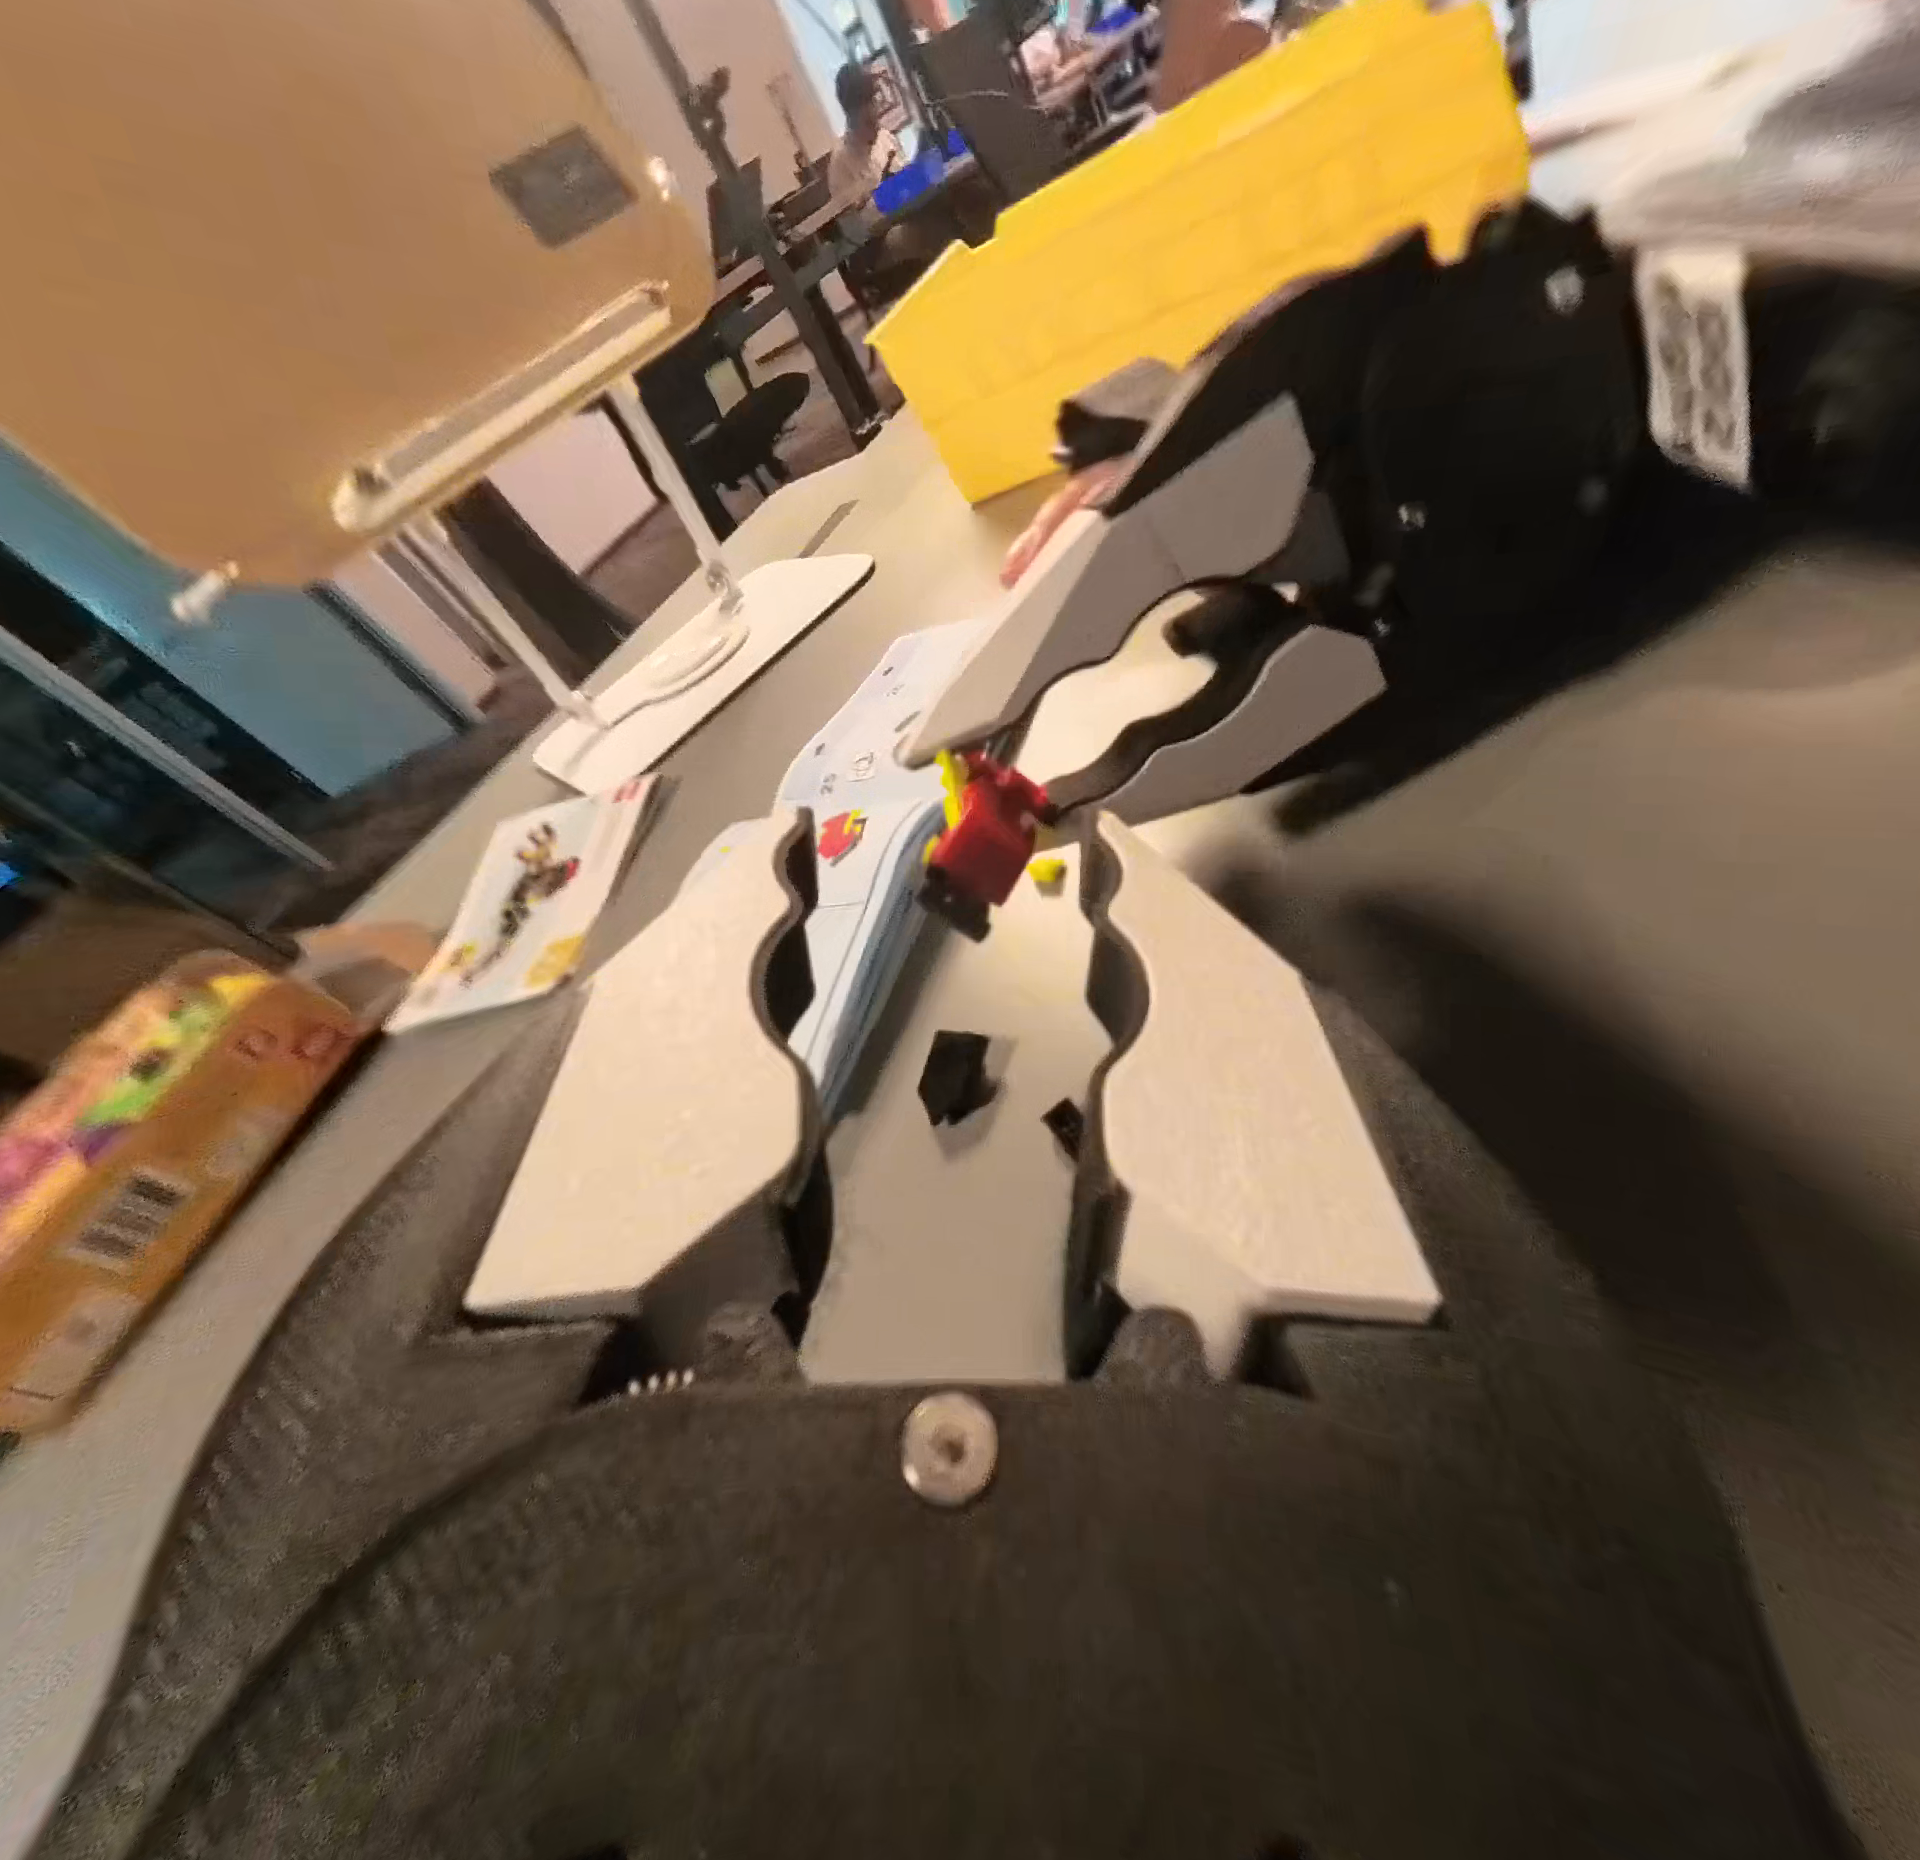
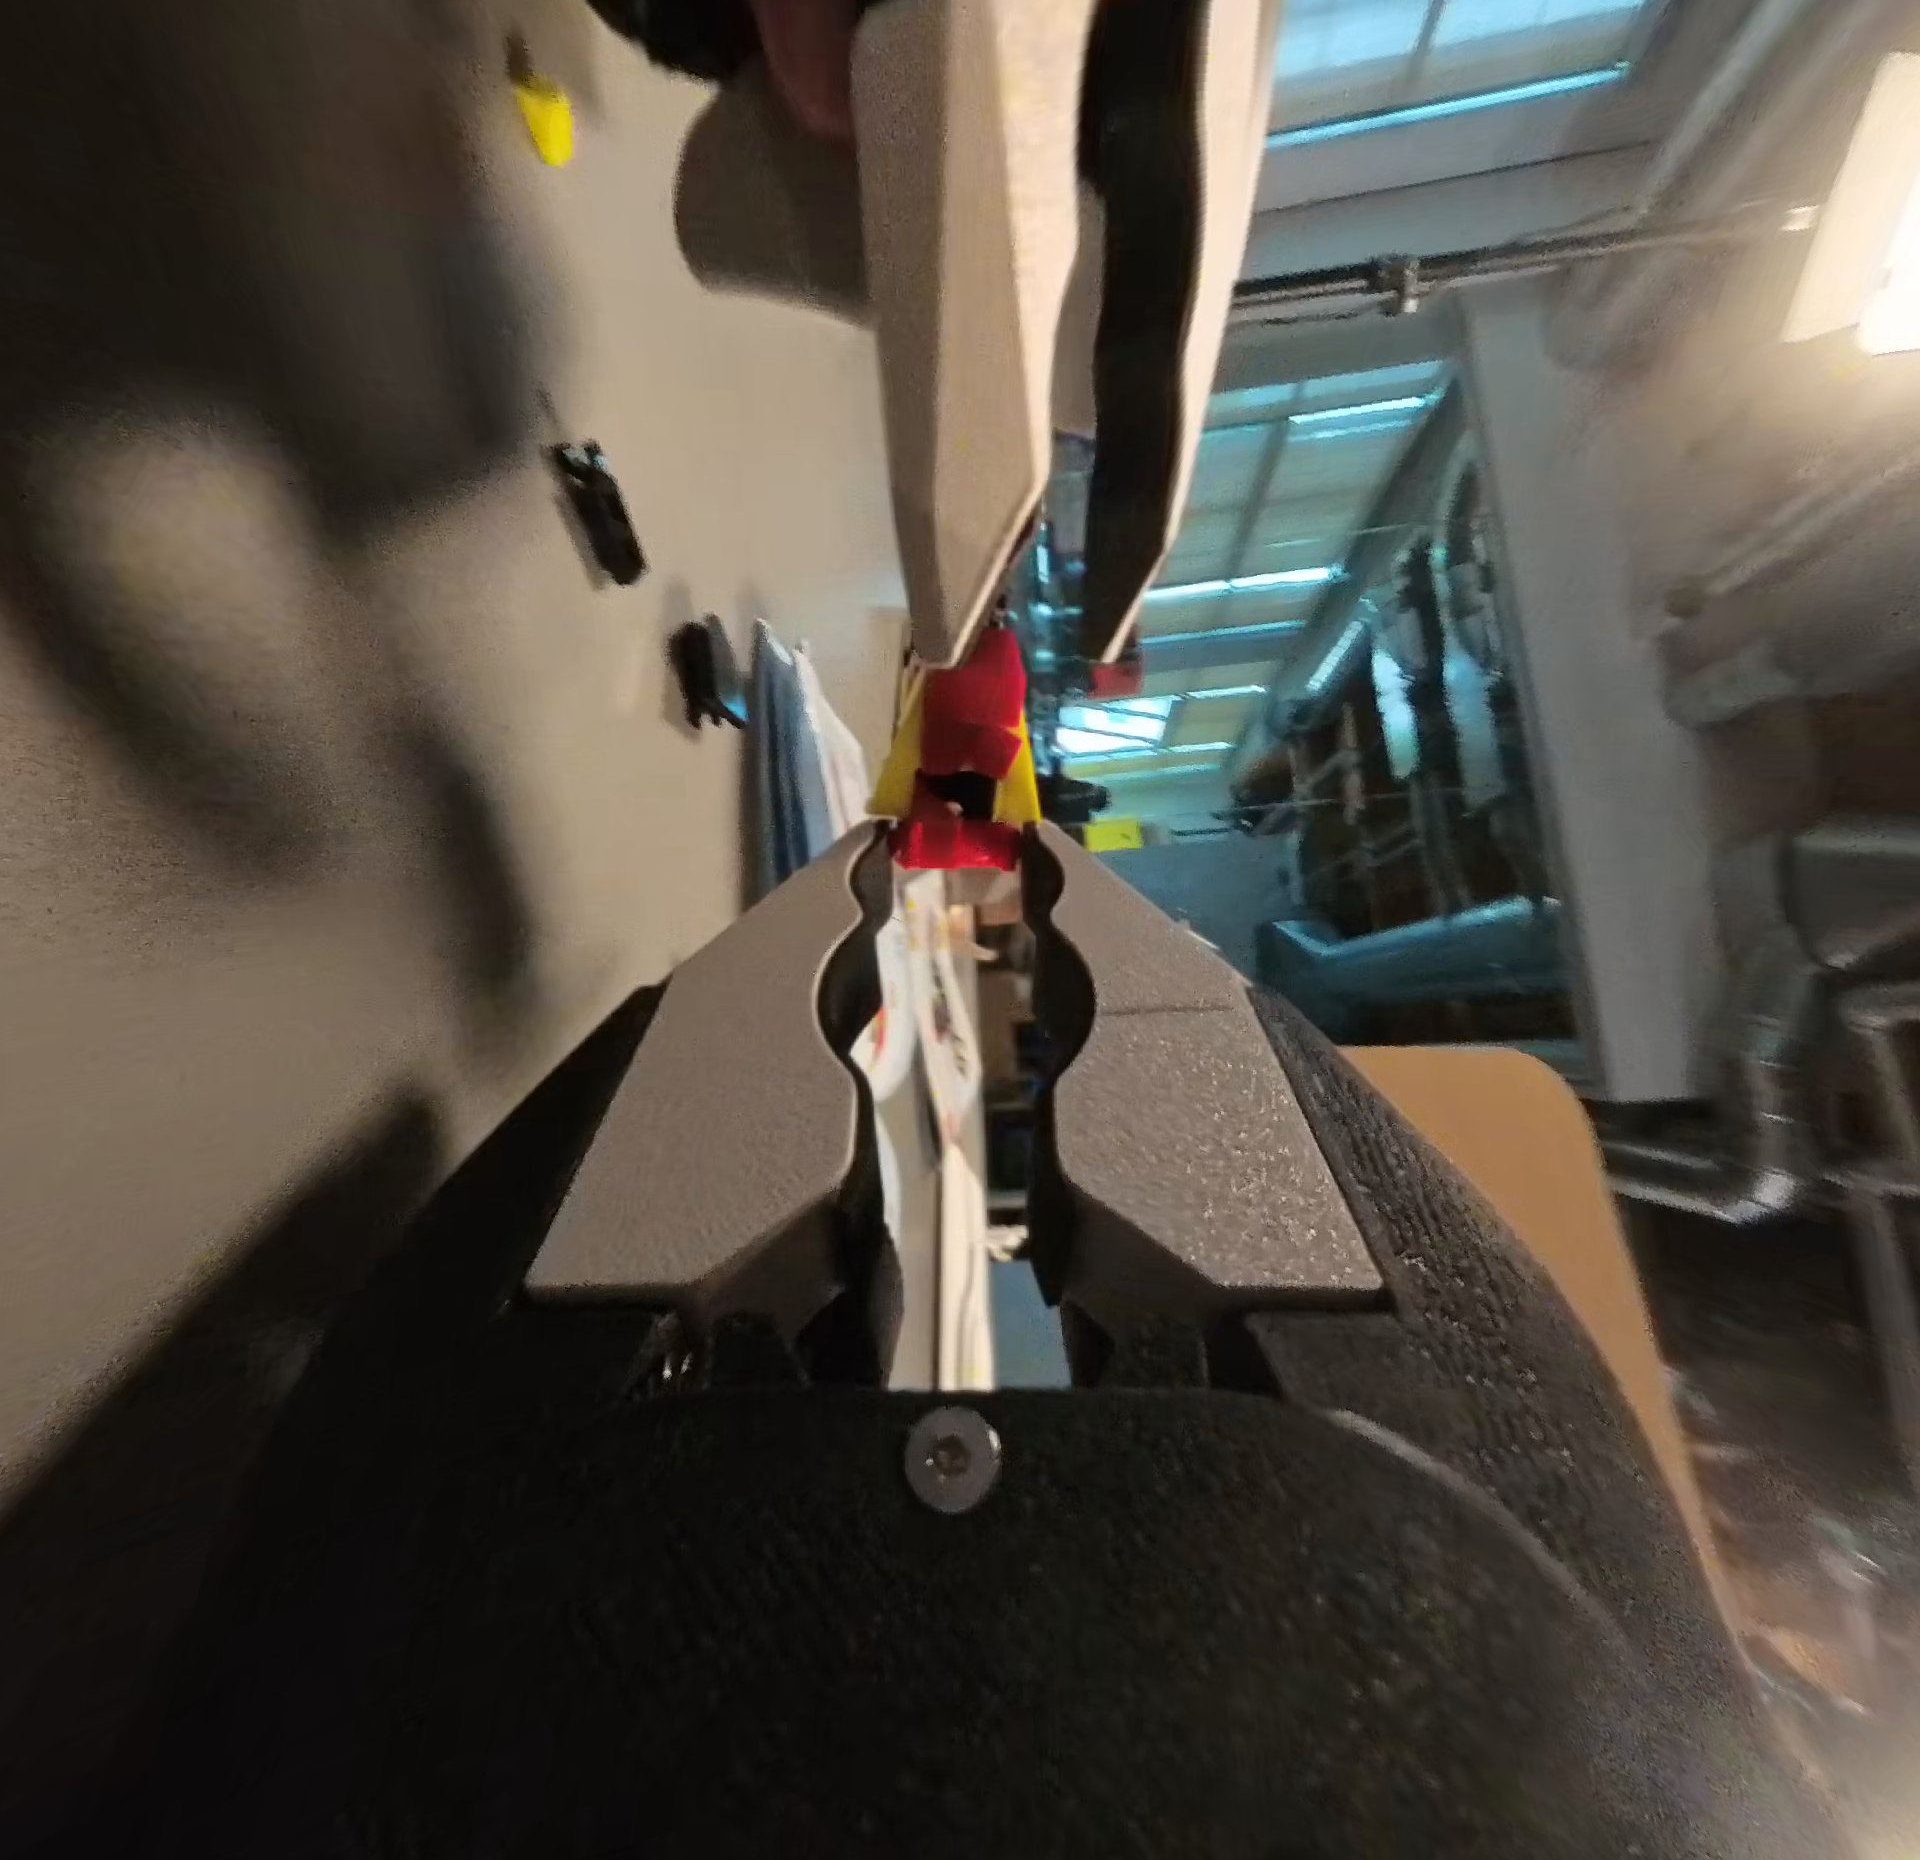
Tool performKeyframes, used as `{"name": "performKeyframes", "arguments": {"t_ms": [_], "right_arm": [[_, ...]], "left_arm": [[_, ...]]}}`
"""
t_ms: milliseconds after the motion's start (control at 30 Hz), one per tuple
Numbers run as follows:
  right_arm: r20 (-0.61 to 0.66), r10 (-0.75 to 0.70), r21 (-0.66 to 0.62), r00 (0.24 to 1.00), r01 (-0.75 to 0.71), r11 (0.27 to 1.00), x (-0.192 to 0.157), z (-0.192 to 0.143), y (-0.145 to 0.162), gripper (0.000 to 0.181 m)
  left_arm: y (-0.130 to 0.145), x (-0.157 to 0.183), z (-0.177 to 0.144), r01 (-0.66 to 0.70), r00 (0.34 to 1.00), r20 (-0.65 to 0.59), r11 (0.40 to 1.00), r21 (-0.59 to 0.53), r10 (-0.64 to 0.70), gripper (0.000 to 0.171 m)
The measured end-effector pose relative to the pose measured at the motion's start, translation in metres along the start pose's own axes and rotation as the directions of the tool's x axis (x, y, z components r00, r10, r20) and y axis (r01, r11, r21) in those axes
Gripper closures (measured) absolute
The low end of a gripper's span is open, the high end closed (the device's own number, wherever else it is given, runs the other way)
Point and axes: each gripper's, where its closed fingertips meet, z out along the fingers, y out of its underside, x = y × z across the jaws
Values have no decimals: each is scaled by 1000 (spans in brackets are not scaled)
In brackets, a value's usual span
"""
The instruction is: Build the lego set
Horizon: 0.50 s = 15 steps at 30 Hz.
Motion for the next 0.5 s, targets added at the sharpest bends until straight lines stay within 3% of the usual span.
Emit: {"name": "performKeyframes", "arguments": {"t_ms": [100,167,500], "right_arm": [[-40,-45,-8,998,45,999,3,-2,-3,159],[-54,-64,-10,997,63,998,4,-2,-6,159],[-120,-56,27,991,59,998,15,-5,-17,159]], "left_arm": [[-4,0,-1,164,985,-61,986,21,-162,121],[-3,0,0,195,978,-79,981,15,-193,121],[1,17,1,121,982,-141,992,-36,-125,130]]}}
